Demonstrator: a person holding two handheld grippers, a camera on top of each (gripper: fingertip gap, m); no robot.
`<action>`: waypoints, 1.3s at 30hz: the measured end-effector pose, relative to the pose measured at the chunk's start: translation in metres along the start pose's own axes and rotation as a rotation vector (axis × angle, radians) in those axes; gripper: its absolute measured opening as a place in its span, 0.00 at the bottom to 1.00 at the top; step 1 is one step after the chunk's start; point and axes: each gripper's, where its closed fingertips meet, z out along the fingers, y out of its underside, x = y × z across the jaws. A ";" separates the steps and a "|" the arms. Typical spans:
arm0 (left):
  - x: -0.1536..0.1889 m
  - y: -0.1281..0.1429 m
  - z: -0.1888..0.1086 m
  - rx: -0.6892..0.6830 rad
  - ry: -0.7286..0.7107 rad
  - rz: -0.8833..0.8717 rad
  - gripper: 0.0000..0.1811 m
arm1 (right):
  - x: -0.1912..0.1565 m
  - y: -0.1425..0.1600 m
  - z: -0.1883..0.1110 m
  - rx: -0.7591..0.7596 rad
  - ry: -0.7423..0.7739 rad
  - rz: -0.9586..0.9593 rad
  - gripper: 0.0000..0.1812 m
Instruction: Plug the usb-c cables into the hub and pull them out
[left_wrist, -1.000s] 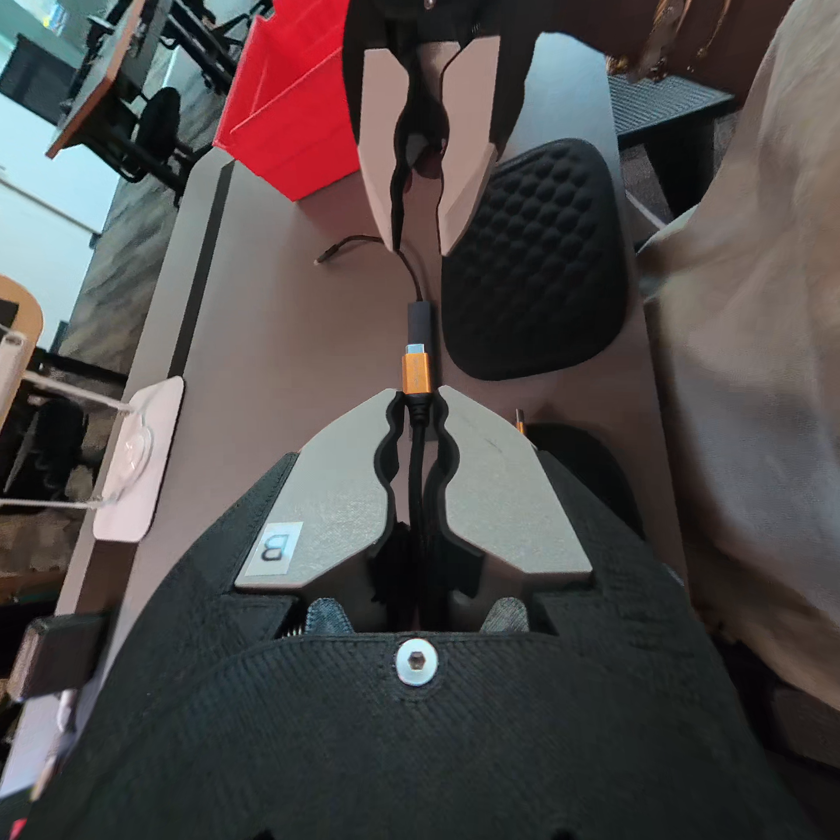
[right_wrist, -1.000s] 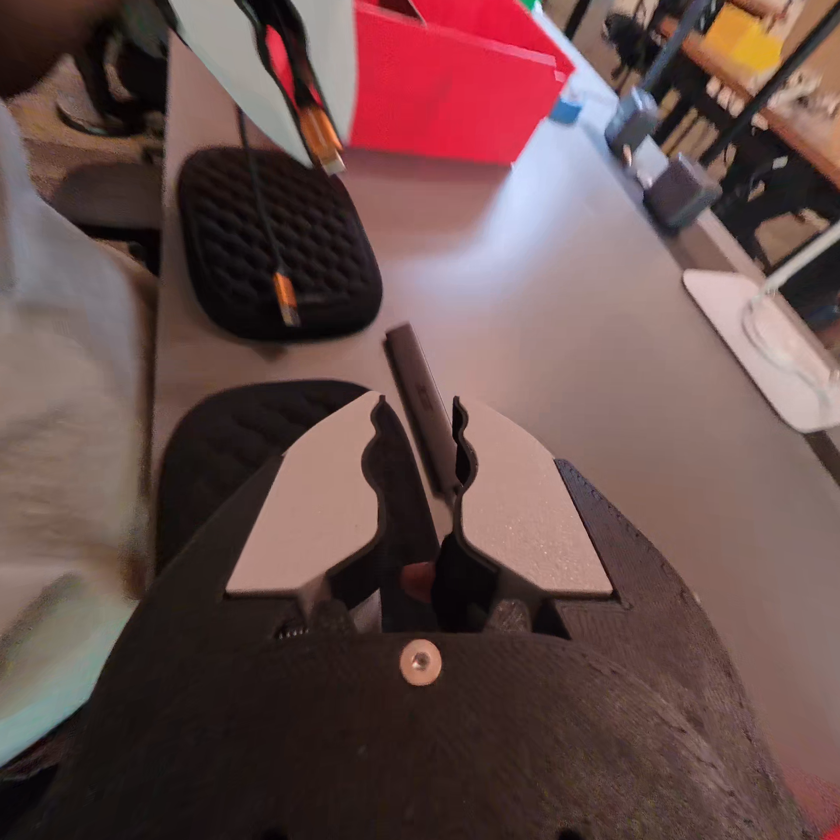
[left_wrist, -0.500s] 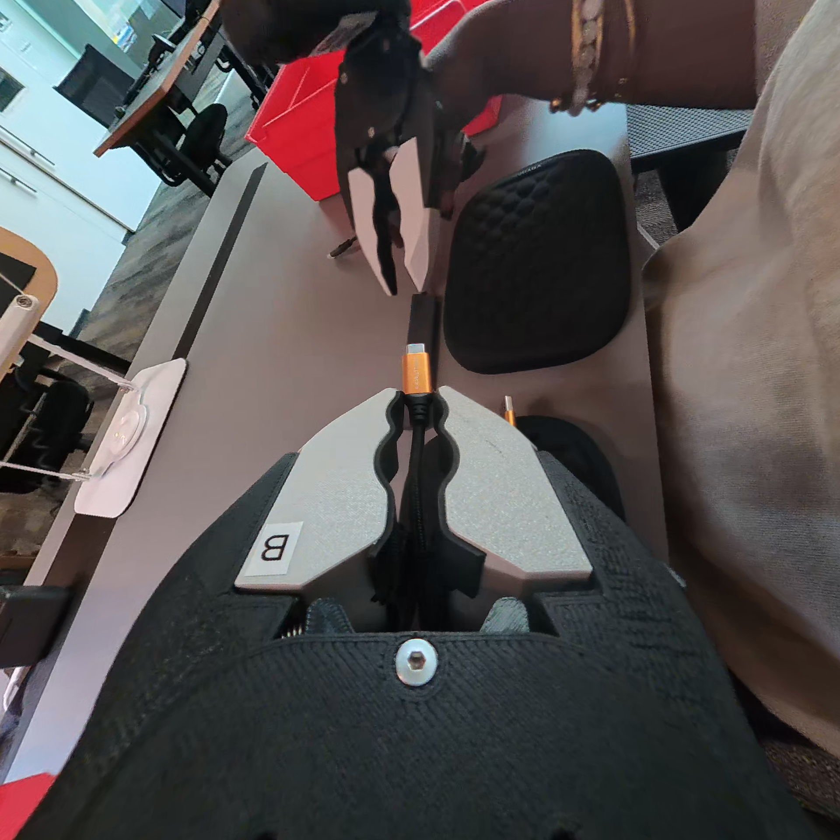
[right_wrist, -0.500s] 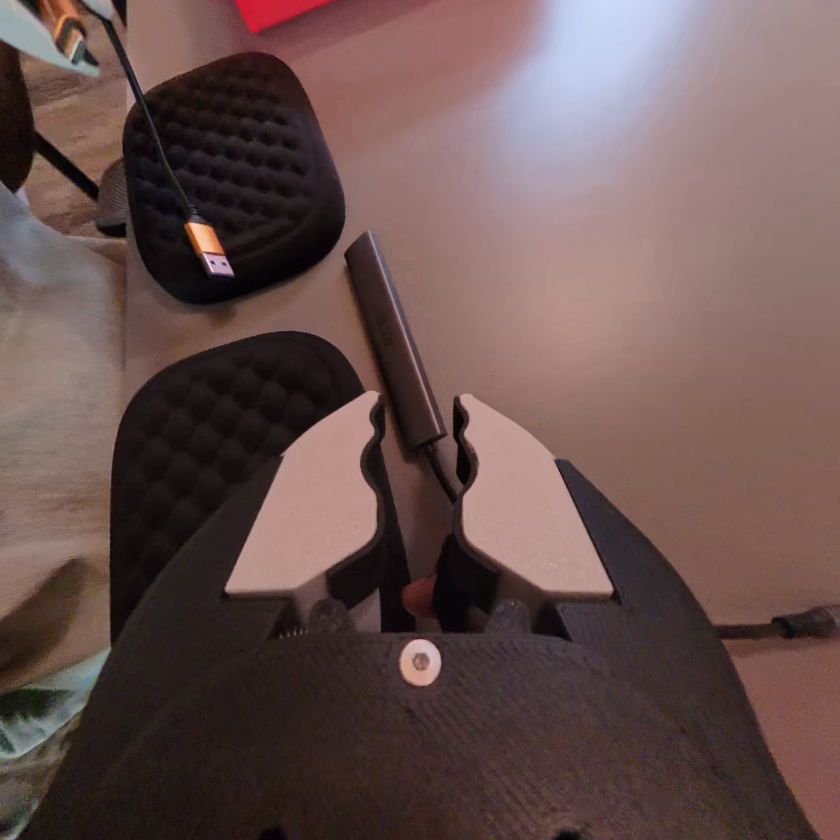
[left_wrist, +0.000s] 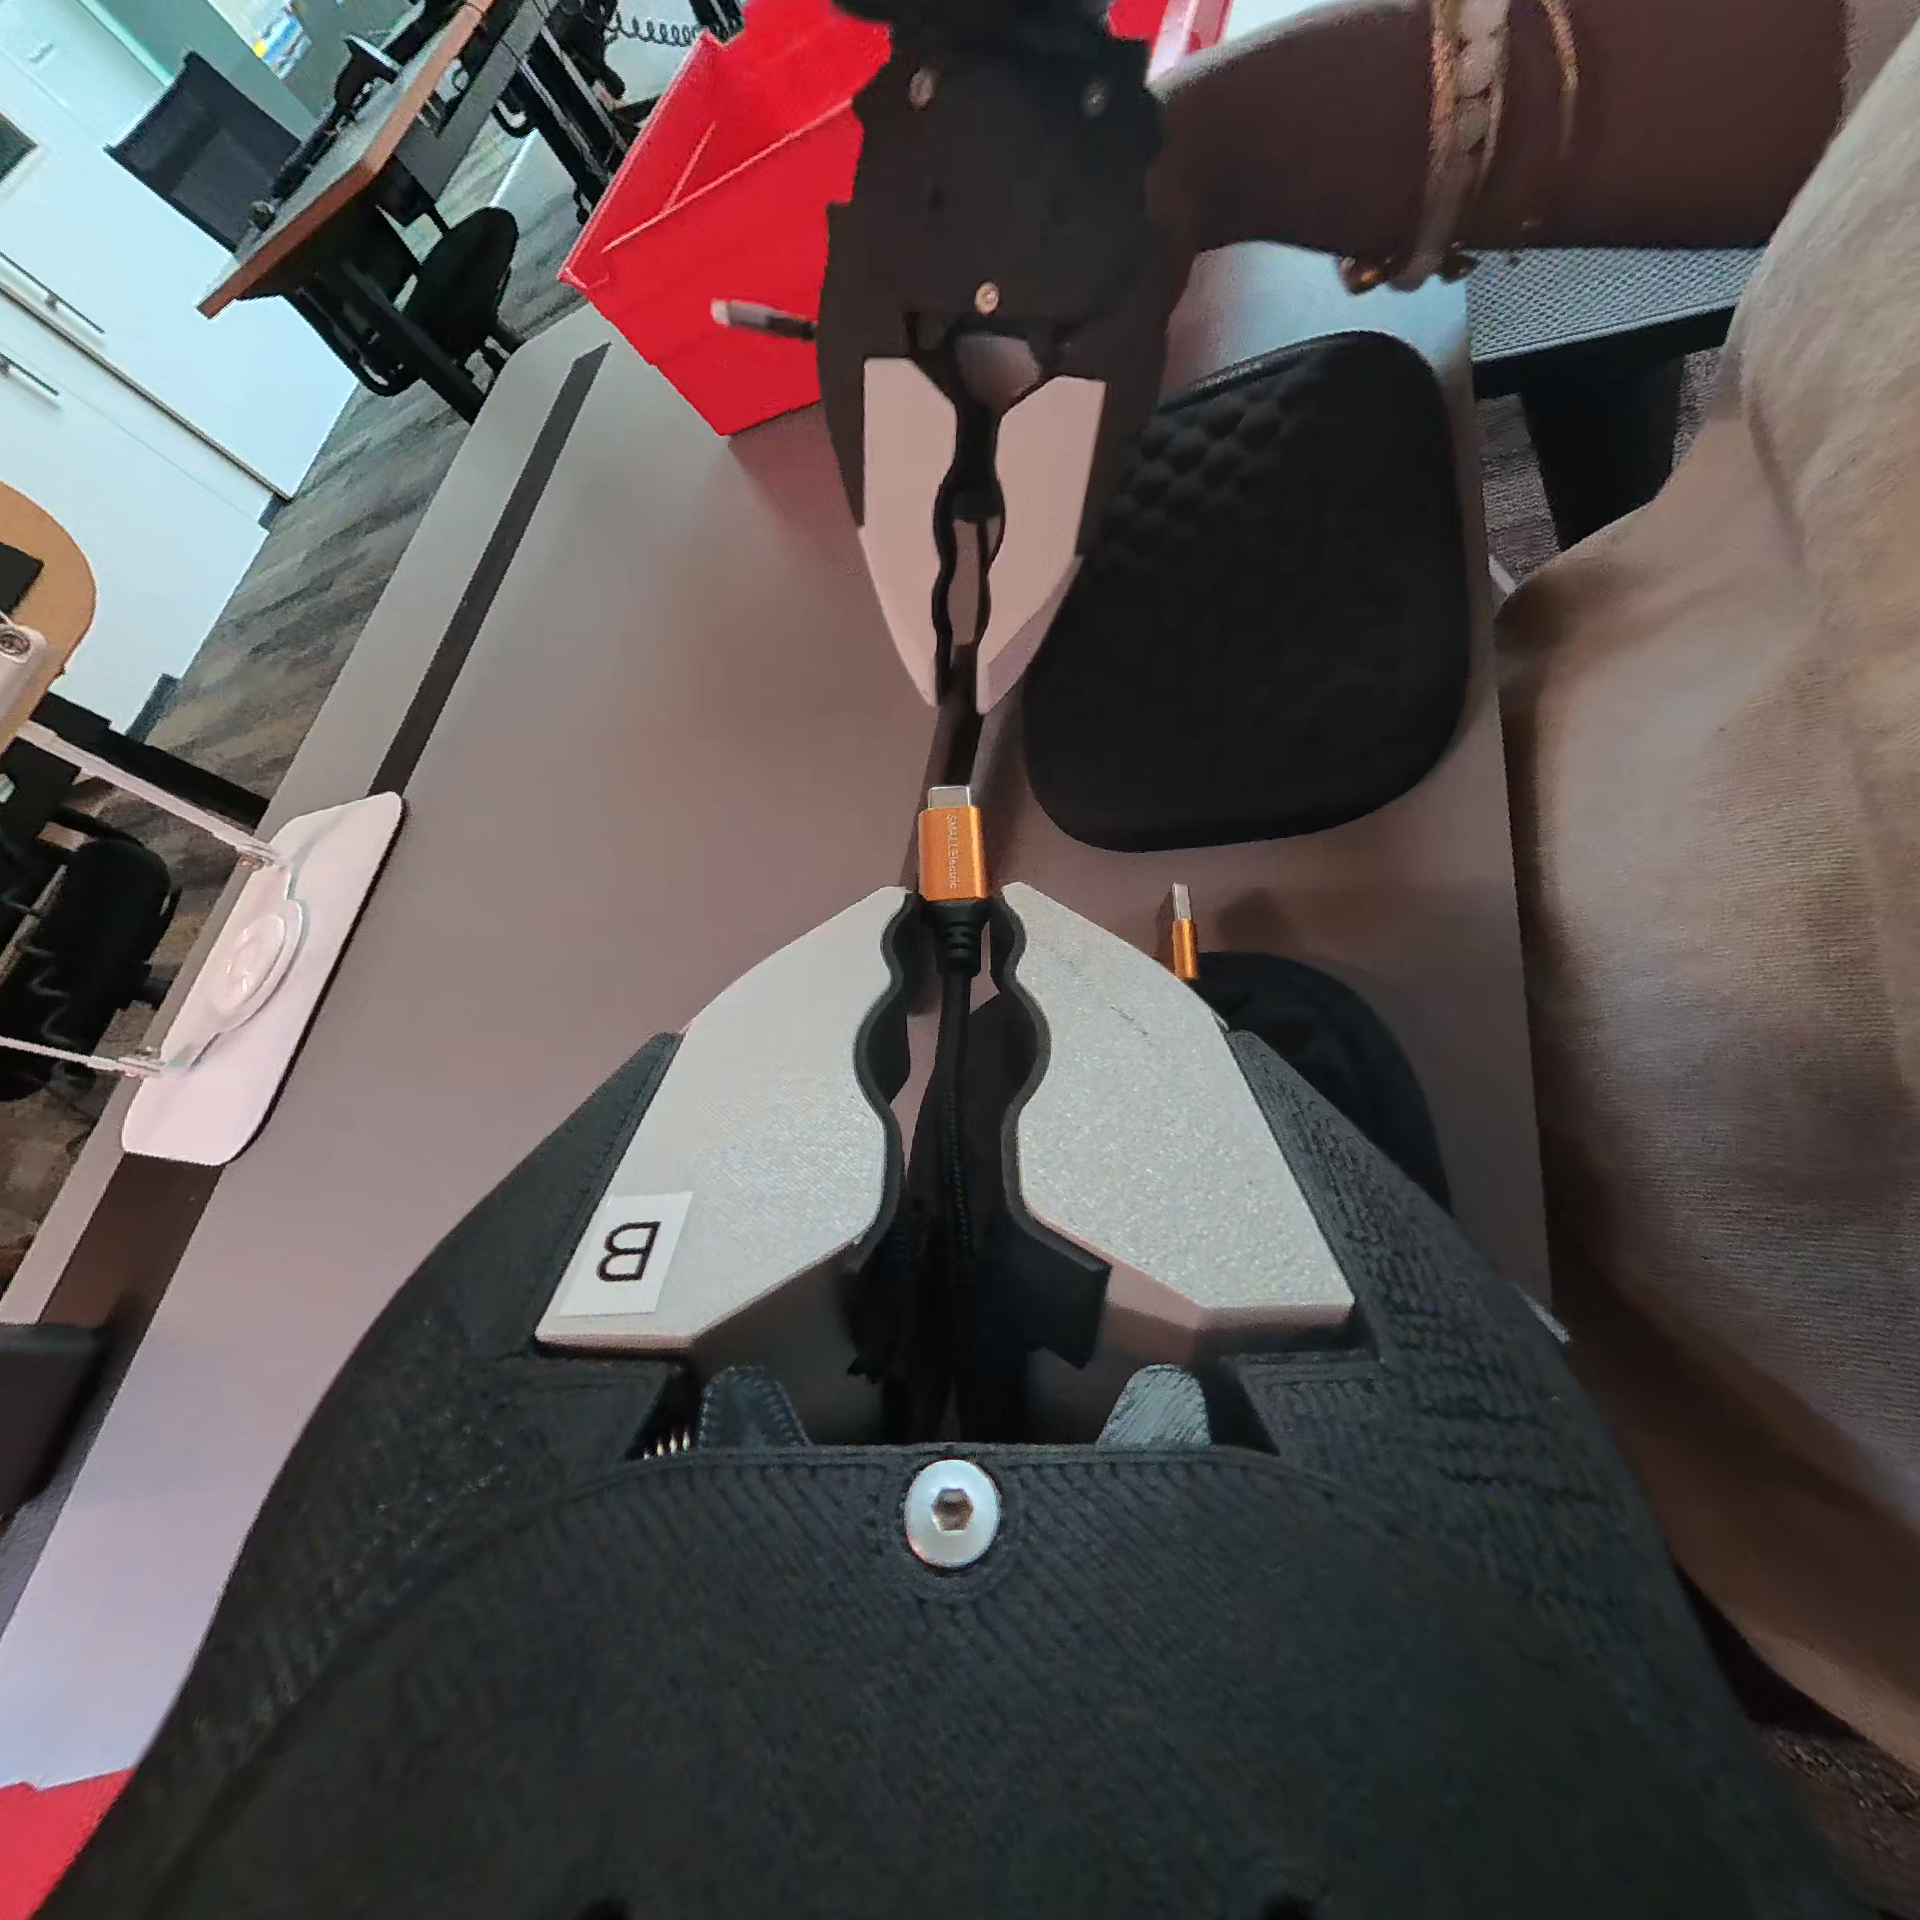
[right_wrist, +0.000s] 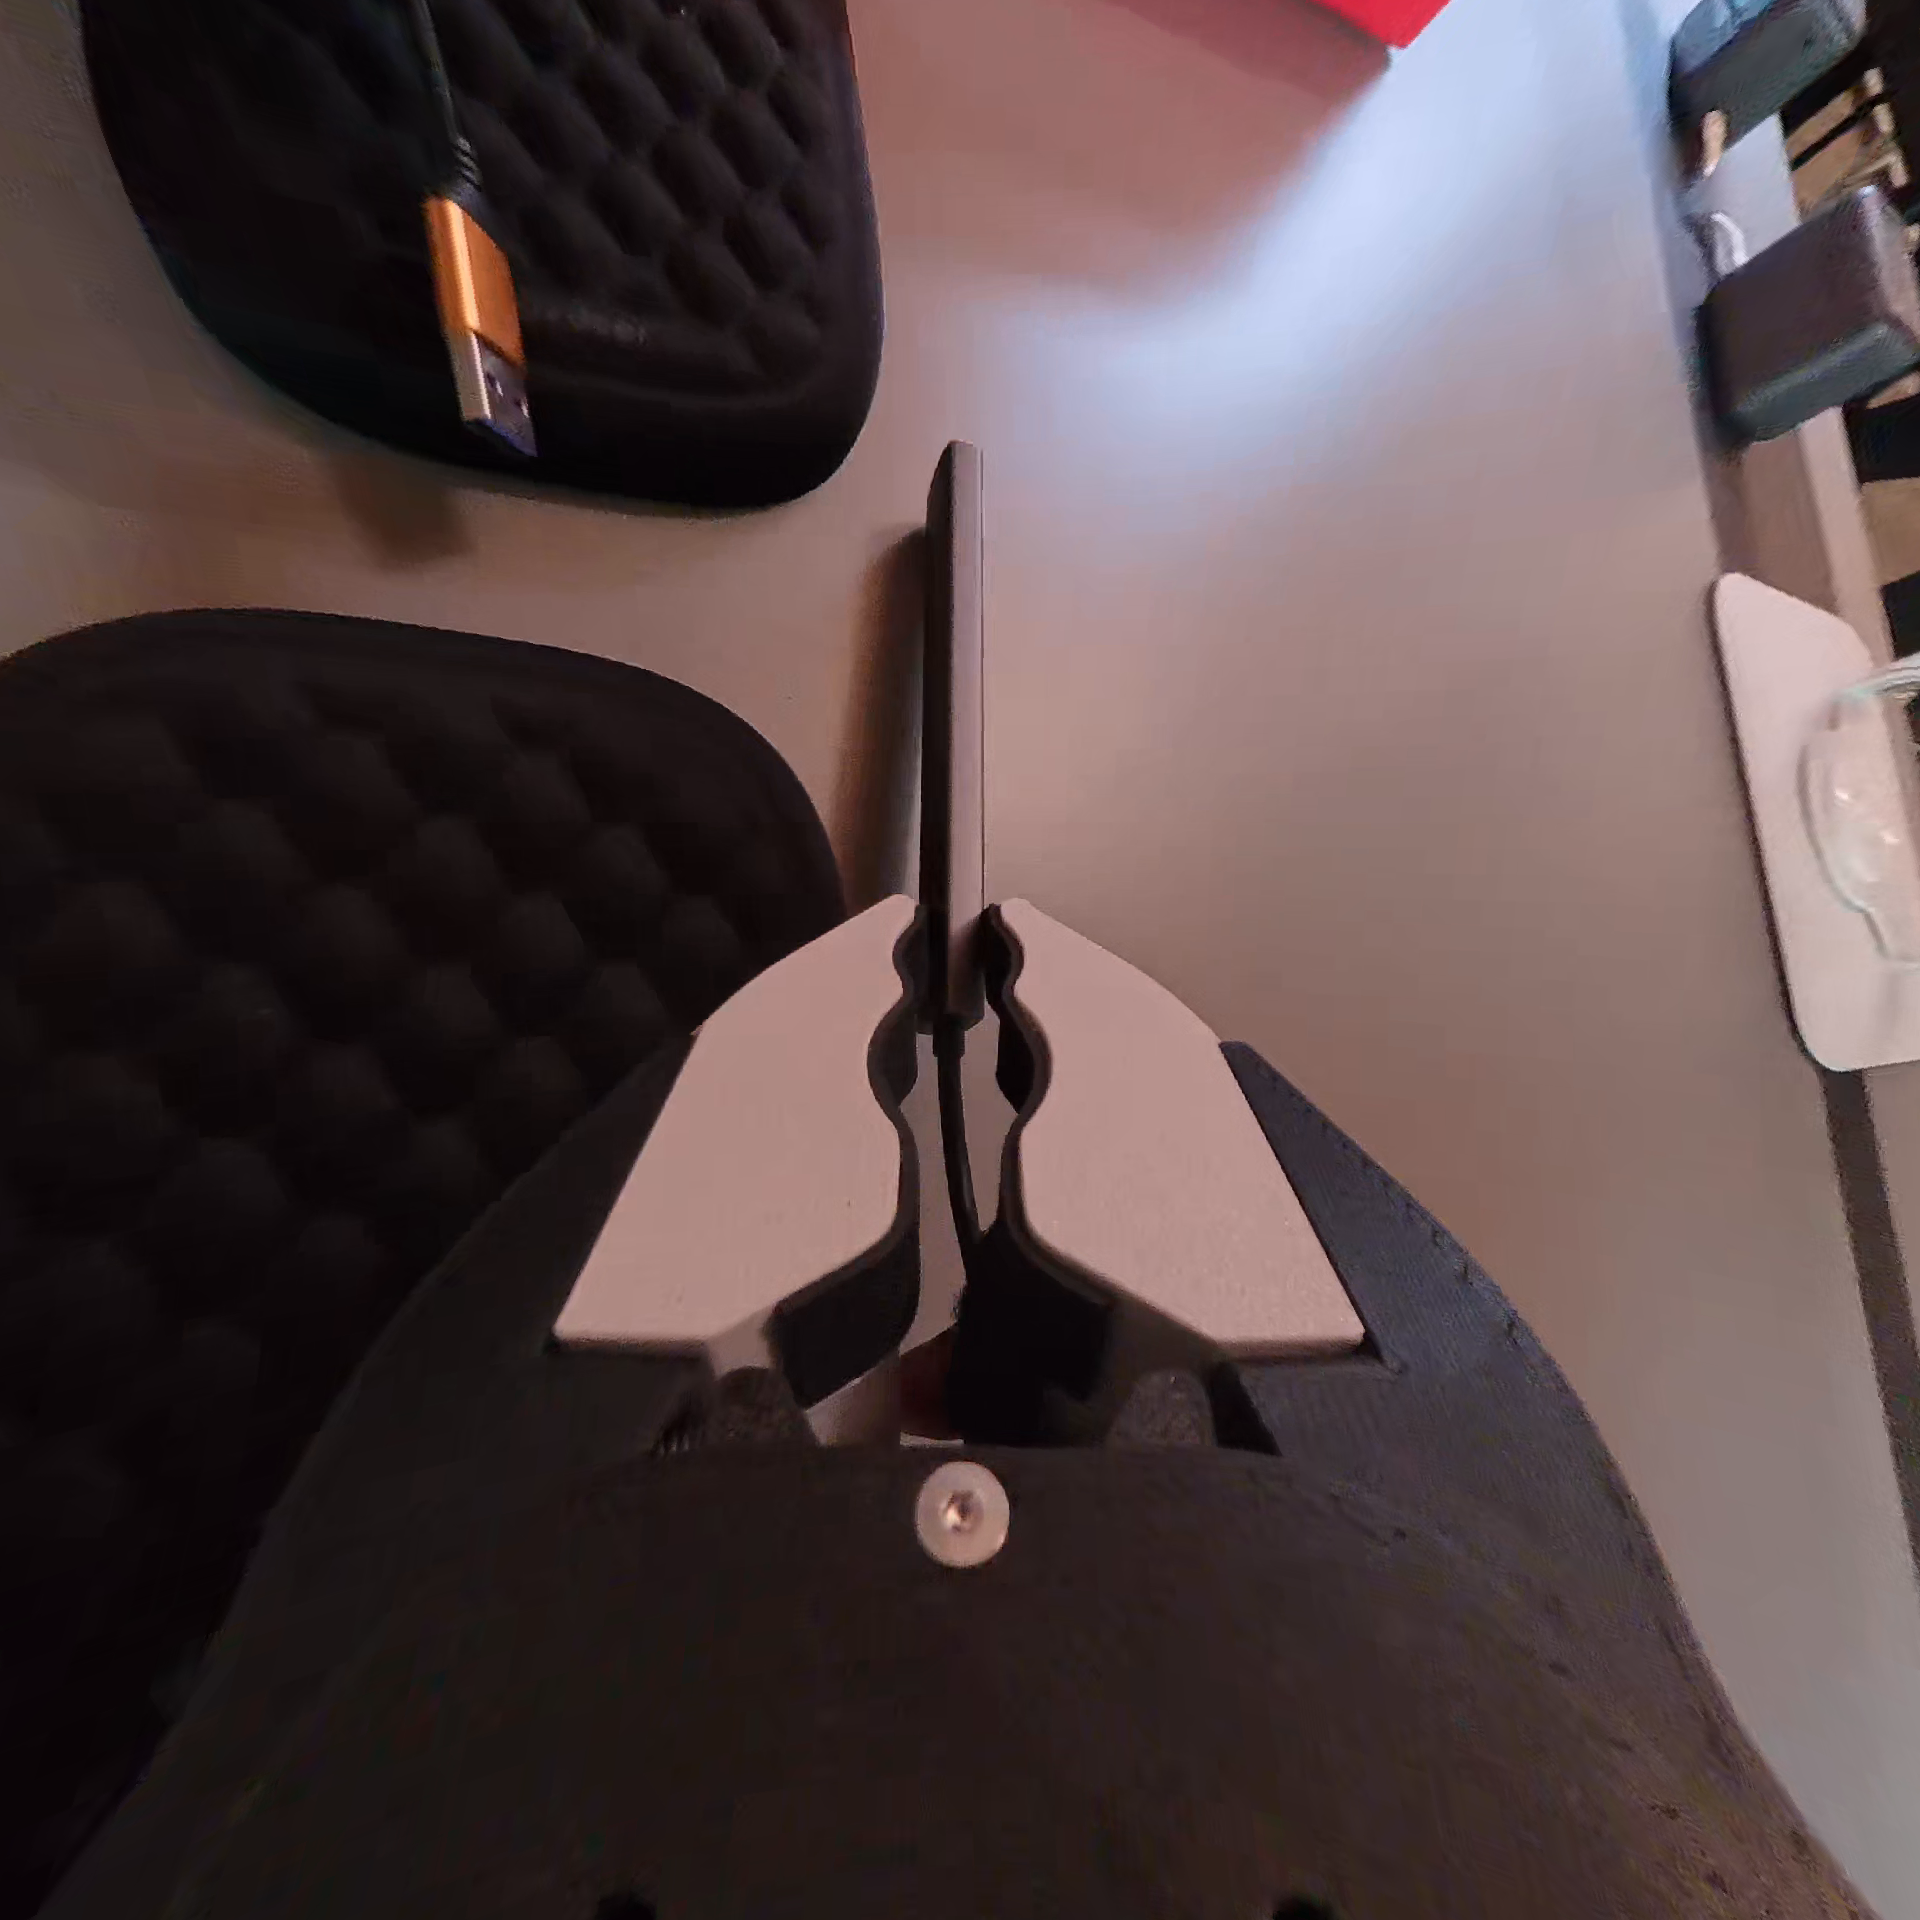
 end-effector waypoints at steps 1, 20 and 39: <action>0.000 0.001 0.001 -0.004 -0.003 0.000 0.06 | 0.000 -0.002 -0.003 0.001 0.023 0.003 0.05; 0.007 -0.010 0.003 0.007 0.006 0.053 0.06 | -0.053 0.023 -0.064 -0.336 -0.207 0.068 0.06; 0.009 -0.005 0.000 0.019 0.014 0.052 0.06 | -0.072 0.004 -0.038 -0.428 -0.687 0.314 0.10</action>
